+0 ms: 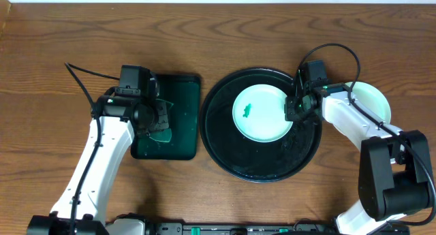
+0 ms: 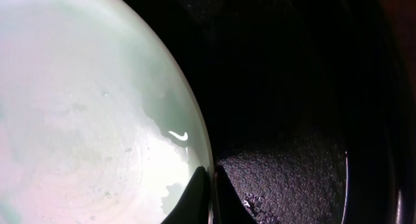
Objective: Clean dirty plates on tray and stack at the side
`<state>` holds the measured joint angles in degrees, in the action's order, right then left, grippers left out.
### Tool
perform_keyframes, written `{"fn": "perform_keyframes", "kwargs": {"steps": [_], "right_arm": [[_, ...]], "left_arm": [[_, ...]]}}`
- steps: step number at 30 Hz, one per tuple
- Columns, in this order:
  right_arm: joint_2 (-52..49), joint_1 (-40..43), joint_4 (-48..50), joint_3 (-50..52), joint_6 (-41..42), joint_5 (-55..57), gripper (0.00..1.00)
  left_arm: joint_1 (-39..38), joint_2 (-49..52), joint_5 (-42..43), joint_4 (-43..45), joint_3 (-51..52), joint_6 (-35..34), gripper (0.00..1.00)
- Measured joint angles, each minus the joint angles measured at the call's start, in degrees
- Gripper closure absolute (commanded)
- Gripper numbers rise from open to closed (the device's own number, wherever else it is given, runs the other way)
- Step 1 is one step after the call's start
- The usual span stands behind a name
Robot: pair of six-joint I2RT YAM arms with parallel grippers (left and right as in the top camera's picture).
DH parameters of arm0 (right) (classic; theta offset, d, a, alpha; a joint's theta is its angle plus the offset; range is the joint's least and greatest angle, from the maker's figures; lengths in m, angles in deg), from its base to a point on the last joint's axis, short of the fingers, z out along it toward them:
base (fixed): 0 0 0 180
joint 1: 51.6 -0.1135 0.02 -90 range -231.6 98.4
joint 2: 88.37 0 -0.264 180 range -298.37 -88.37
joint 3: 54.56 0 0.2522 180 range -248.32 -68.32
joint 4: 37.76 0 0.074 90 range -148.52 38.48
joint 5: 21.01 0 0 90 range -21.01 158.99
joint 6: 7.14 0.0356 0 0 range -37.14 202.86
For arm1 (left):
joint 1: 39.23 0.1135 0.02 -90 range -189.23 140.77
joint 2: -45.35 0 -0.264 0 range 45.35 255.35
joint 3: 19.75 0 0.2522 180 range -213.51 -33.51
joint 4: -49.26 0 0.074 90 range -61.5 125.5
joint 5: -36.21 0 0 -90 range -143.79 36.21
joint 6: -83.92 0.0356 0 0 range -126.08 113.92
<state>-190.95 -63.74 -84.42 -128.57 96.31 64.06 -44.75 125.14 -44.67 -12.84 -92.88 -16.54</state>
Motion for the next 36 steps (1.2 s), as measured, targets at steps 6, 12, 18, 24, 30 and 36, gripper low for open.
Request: {"fn": "perform_keyframes", "kwargs": {"steps": [6,12,18,24,30,36], "right_arm": [[0.00,0.00,-0.02,0.00,0.02,-0.02,0.99],[0.00,0.00,-0.02,0.00,0.00,-0.02,0.99],[0.00,0.00,-0.02,0.00,0.02,-0.04,0.99],[0.00,0.00,-0.02,0.00,0.00,-0.04,0.99],[0.00,0.00,-0.02,0.00,0.00,-0.04,0.99],[0.00,0.00,-0.02,0.00,0.02,-0.07,0.99]], "left_arm": [[0.00,1.49,0.02,-0.11,0.00,-0.02,0.93],[0.00,2.56,0.02,-0.13,0.00,0.00,0.93],[0.00,2.56,0.02,-0.11,0.00,-0.02,0.93],[0.00,2.56,0.02,-0.13,0.00,-0.02,0.93],[0.00,2.56,0.02,-0.13,0.00,-0.02,0.93],[0.00,2.56,0.00,-0.13,0.00,-0.20,0.93]]}}
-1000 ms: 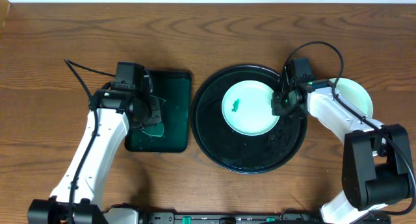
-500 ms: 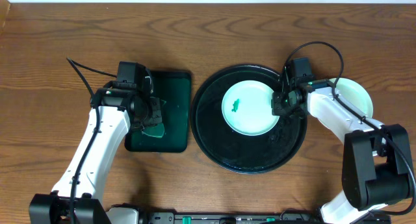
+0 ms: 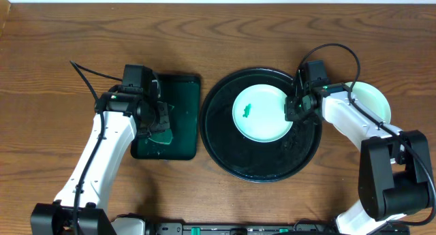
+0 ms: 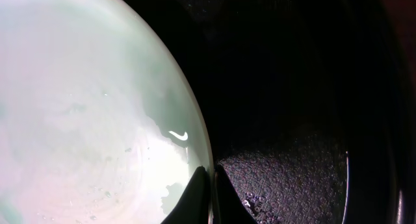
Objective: Clean dirty plates on tray and stack at the side
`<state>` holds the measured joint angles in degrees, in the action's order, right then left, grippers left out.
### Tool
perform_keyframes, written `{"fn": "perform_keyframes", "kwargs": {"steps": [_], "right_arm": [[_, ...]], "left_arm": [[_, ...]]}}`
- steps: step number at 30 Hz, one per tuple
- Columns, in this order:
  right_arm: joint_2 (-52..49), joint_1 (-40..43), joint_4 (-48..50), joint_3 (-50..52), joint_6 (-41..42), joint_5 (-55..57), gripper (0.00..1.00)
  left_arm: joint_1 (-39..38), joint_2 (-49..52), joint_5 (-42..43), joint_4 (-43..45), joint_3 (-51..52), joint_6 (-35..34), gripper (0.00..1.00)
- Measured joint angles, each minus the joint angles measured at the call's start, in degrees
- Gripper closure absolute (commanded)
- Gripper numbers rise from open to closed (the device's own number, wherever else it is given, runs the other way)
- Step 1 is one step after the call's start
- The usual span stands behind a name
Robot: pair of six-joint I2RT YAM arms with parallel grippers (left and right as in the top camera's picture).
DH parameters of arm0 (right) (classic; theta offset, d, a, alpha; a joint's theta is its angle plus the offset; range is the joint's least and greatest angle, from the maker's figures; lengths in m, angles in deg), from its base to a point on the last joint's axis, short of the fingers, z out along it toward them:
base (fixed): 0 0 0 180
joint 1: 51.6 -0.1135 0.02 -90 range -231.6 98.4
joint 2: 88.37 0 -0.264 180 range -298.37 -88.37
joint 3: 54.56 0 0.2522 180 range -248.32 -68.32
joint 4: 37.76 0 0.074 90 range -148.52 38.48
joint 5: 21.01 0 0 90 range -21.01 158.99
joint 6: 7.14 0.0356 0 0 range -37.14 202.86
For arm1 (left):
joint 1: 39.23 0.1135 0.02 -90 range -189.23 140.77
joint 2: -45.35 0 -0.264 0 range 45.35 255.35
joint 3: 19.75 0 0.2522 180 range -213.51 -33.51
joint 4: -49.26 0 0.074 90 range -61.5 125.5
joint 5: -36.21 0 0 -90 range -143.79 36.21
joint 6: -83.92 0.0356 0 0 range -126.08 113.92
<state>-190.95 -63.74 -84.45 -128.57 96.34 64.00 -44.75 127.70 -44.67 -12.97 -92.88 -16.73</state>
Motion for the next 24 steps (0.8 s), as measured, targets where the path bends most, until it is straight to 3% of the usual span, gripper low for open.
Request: {"fn": "perform_keyframes", "kwargs": {"steps": [10,16,24], "right_arm": [[0.00,0.00,-0.02,0.00,-0.02,-0.09,0.99],[0.00,0.00,-0.02,0.00,0.00,-0.13,0.99],[0.00,0.00,-0.02,0.00,-0.02,-0.15,0.99]], "left_arm": [[0.00,0.94,-1.86,-2.75,-0.85,-1.62,0.93],[0.00,6.82,-2.69,-8.72,-9.25,-1.77,0.93],[-3.52,10.36,-3.32,-6.23,-11.39,-1.75,0.93]]}}
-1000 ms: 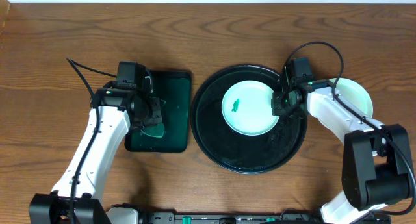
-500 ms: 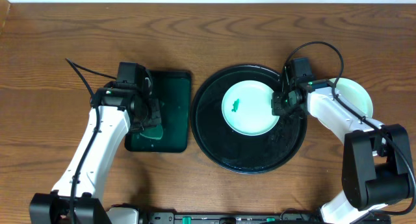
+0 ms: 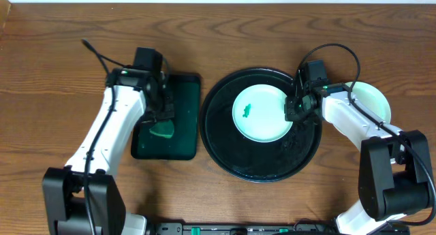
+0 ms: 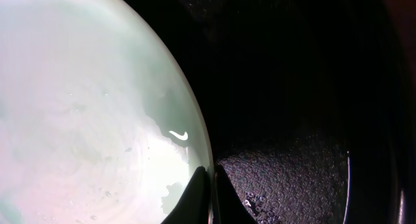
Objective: Clean dirty plates on tray and stack at the side
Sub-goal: 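Carry the sponge with the left gripper onto the held pale green plate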
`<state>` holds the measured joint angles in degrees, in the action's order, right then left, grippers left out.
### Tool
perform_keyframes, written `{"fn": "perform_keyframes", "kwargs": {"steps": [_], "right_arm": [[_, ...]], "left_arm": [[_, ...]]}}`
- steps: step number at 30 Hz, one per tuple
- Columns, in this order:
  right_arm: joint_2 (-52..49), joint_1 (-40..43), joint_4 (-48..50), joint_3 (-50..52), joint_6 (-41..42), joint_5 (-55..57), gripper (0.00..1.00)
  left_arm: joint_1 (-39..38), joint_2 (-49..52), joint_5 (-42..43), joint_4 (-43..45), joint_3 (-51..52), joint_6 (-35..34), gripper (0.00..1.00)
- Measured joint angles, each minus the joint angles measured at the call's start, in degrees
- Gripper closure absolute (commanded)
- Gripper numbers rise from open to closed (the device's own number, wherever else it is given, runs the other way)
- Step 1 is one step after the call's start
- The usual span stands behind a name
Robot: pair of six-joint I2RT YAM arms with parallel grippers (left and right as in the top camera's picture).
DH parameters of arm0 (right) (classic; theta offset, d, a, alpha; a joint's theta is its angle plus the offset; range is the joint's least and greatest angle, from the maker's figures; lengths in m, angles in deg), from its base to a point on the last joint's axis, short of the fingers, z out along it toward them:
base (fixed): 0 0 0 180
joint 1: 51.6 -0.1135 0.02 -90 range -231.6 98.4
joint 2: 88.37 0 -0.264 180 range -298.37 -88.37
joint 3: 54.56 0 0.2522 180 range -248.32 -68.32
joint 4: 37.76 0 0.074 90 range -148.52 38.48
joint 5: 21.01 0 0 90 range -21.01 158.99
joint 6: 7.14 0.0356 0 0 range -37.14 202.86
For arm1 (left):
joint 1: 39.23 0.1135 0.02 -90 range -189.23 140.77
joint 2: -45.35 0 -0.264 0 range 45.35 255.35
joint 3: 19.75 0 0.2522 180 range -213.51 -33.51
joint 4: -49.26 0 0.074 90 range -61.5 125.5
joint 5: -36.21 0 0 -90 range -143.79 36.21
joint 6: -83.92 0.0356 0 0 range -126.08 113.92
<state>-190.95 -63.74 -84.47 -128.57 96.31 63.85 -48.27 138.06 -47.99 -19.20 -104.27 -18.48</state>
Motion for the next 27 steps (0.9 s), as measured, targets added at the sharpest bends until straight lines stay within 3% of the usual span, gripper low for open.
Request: {"fn": "perform_keyframes", "kwargs": {"steps": [7,15,27], "right_arm": [[0.00,0.00,0.00,0.00,0.00,-0.04,0.99],[0.00,0.00,-0.02,0.00,0.02,-0.55,0.99],[0.00,-0.02,-0.20,0.00,-0.28,-8.52,0.99]], "left_arm": [[-6.16,0.00,0.02,8.50,0.00,-0.33,0.93],[-13.77,0.00,0.17,18.43,0.00,-6.10,0.93],[-17.53,0.00,3.72,19.12,0.00,-10.14,0.93]]}}
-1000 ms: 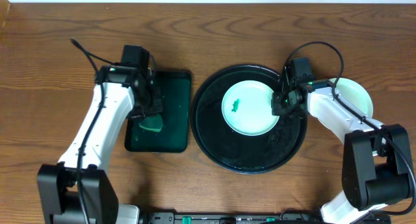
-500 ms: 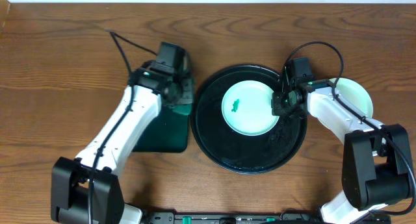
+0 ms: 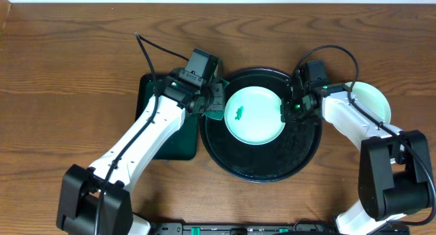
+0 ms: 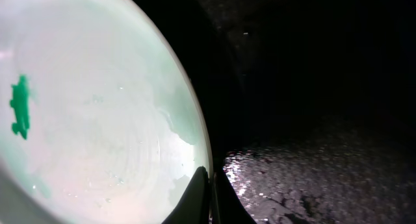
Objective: Clean dirty plates on tray and stack at the side
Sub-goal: 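Carry the sponge with the left gripper onto the held pale green plate, then scrub the pale green plate with the sponge in the left gripper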
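Note:
A pale green plate (image 3: 255, 119) with a small green stain (image 3: 239, 112) lies in the round black tray (image 3: 262, 165). My right gripper (image 3: 286, 112) is shut on the plate's right rim; in the right wrist view its tips (image 4: 209, 180) pinch the rim of the plate (image 4: 97, 120), and the stain (image 4: 21, 107) shows at far left. My left gripper (image 3: 212, 101) sits at the plate's left rim, shut on a light green sponge (image 3: 214, 113).
A dark green rectangular basin (image 3: 184, 144) lies left of the black tray, partly under my left arm. Another pale plate (image 3: 373, 99) rests on the table to the right, behind my right arm. Wooden table surrounds everything.
My left gripper has gone from over the green basin to the plate's left rim, bringing the sponge. The plate has shifted slightly left in my right gripper, and its stain now shows in the wrist view.
My left gripper was down in the green basin at the sponge while my right gripper held the plate's right rim. The left stayed in the basin over two more moments. Now it holds the sponge at the plate's left edge, and the right still grips the rim.

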`<state>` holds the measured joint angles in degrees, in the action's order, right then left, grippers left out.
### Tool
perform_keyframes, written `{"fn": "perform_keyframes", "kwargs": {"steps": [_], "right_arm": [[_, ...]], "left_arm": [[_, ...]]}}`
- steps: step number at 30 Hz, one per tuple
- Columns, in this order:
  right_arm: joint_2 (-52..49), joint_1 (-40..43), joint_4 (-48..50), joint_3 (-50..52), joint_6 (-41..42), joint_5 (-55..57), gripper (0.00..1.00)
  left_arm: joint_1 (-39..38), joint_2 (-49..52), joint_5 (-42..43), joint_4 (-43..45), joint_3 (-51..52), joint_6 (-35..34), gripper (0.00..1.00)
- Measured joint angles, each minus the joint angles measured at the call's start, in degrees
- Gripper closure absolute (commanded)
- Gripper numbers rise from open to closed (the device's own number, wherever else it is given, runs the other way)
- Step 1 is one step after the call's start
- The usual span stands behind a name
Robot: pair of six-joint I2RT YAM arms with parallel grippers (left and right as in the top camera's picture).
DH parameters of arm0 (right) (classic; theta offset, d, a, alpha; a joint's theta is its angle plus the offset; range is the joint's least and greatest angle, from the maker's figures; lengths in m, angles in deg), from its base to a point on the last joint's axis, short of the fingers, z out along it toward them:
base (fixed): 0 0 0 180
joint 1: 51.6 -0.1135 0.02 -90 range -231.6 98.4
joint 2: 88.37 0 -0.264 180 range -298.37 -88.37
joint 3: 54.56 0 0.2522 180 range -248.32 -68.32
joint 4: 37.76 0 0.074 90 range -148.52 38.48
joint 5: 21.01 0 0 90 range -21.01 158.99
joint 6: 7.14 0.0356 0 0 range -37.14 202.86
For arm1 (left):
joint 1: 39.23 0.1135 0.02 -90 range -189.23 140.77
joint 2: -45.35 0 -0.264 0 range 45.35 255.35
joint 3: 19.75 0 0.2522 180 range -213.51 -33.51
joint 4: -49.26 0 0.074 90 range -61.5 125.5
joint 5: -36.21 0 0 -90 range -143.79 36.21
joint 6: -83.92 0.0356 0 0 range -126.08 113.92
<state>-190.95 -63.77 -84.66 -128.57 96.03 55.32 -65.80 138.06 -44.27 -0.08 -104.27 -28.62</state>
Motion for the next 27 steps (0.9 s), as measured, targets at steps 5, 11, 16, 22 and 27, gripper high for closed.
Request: {"fn": "perform_keyframes", "kwargs": {"steps": [5,11,16,22,27], "right_arm": [[0.00,-1.16,0.68,0.02,0.00,-0.85,0.99],[0.00,-4.61,1.05,0.02,0.94,2.16,0.99],[0.00,-6.27,1.38,0.02,1.95,4.46,0.99],[0.00,-7.43,1.53,0.02,2.99,5.73,0.99],[0.00,-7.82,1.53,0.02,3.02,6.01,0.99]], "left_arm": [[0.04,0.00,4.83,-0.68,-0.37,-1.55,0.93],[0.04,0.00,8.57,-4.81,-4.09,-3.28,0.93],[0.04,0.00,9.64,-6.23,-5.46,-4.50,0.93],[-0.22,3.93,9.88,-5.05,-5.51,-5.84,0.93],[-0.92,9.90,9.86,-2.73,-5.51,-6.01,0.93]]}}
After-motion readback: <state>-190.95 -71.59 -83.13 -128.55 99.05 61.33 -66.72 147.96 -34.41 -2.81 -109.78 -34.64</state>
